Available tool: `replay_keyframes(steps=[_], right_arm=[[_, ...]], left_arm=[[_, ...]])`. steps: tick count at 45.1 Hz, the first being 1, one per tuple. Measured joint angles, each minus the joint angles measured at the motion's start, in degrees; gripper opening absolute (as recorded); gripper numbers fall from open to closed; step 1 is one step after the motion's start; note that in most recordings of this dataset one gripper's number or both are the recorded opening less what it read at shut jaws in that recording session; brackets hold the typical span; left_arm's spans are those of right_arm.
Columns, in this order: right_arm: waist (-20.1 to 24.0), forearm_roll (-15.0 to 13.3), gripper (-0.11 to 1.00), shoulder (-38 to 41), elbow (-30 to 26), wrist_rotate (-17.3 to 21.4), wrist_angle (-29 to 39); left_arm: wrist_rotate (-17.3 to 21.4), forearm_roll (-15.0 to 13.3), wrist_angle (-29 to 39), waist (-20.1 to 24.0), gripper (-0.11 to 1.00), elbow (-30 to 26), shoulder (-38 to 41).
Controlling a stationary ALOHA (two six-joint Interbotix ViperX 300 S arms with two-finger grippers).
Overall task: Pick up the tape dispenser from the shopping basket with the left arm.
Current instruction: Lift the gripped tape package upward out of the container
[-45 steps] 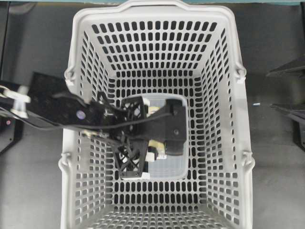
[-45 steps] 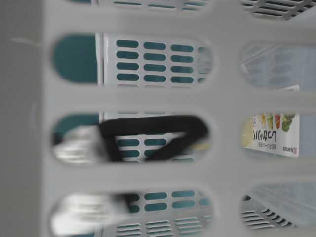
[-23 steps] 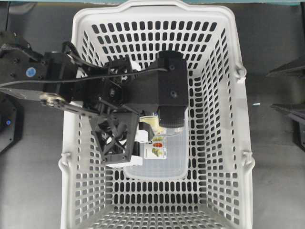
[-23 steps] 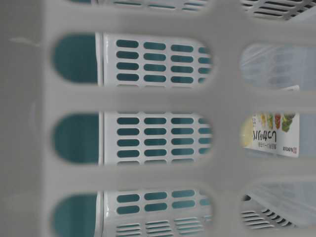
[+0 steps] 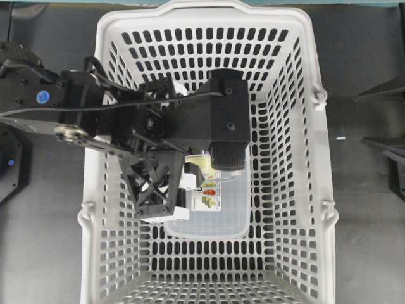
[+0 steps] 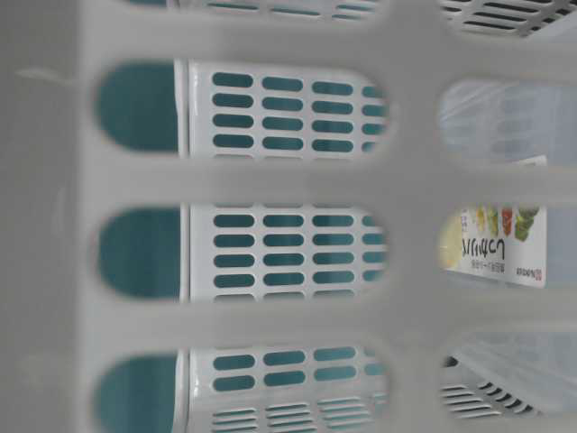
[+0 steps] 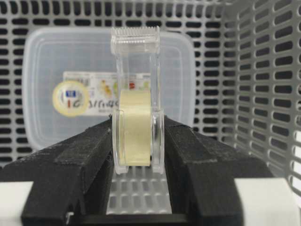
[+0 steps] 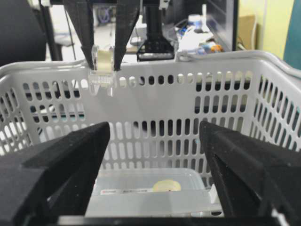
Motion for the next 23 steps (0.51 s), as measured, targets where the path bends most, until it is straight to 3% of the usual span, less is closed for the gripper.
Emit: replay_keyframes(steps=[14,23], right_arm=[[0.0,0.0,0.74,-0.09,0.0,0.0,0.0],[0.0,0.0,0.74,-0.35,0.0,0.0,0.0]], left_arm=[[0.0,0.0,-10.72,-0.53,0.28,8.7,-0.7],[-0.18,0.0,-13.45,-0.7,0.28,12.74,-3.34]])
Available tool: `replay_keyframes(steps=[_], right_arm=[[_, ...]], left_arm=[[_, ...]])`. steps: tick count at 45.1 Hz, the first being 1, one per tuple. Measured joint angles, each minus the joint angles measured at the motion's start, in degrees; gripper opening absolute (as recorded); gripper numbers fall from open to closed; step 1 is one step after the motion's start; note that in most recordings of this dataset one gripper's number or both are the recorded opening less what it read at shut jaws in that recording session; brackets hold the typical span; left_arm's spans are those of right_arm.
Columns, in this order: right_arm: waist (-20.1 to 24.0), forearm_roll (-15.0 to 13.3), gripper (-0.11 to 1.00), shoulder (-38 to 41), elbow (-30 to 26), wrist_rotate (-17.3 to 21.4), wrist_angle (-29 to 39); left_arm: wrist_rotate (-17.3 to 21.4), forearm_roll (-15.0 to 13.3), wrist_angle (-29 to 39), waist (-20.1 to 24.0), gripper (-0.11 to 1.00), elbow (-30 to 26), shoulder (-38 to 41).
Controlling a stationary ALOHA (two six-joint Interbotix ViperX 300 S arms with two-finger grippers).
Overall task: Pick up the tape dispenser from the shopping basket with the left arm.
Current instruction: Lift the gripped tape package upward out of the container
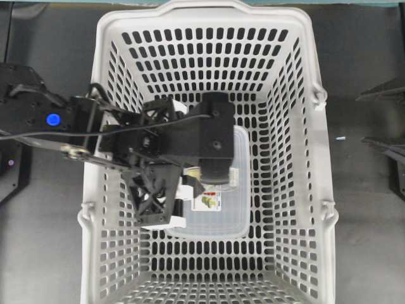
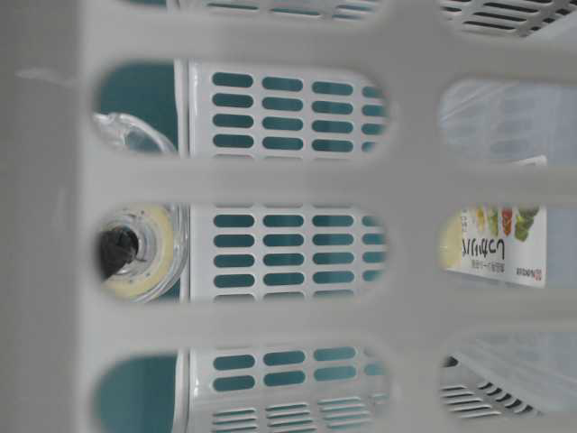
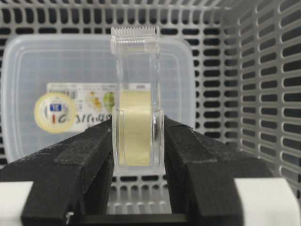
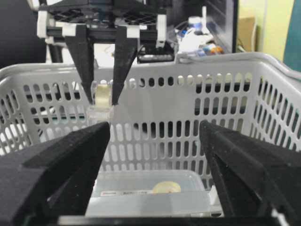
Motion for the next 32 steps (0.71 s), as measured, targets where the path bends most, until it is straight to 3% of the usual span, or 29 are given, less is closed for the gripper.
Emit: replay_keyframes(steps=[12,32], right_arm=[[0.0,0.0,0.74,-0.09,0.0,0.0,0.0],[0.0,0.0,0.74,-0.09,0.0,0.0,0.0]], left_arm=[[0.0,0.0,-3.96,-0.18,0.28,2.55,-0.79],[0.0,0.09,-4.31,-0.26,0.28,2.81,-0.88]])
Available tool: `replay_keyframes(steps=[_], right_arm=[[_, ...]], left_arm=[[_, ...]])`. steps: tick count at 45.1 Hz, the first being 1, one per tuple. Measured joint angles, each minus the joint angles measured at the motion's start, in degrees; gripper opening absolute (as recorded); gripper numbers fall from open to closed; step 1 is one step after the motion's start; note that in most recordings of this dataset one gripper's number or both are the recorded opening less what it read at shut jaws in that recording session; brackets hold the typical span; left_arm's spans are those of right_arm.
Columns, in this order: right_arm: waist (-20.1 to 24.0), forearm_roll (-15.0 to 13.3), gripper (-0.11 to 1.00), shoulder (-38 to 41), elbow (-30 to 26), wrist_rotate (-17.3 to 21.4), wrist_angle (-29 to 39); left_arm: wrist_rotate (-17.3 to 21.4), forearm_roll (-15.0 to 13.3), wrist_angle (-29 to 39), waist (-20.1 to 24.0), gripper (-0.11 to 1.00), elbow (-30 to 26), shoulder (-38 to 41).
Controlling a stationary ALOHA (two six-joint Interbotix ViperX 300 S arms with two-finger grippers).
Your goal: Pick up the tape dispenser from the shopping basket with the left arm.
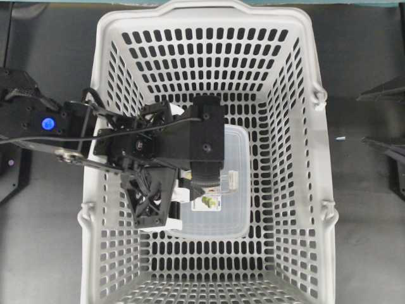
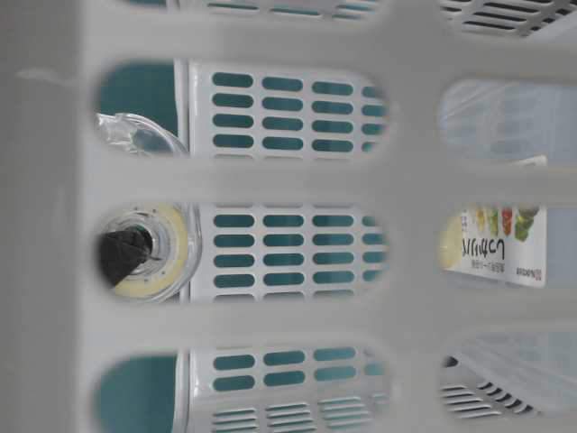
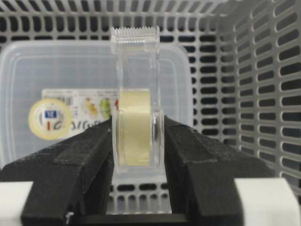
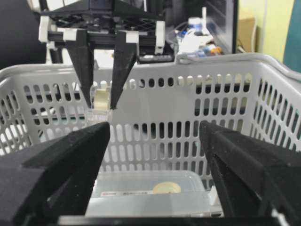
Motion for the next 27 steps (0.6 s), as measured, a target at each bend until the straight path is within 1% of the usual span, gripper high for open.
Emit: replay_keyframes(steps=[27], right_arm=[[0.0,0.0,0.74,0.0,0.26,0.0,0.0]], left_arm=[[0.09,-0.09,0.0,0.0,0.28,1.41,0.09]])
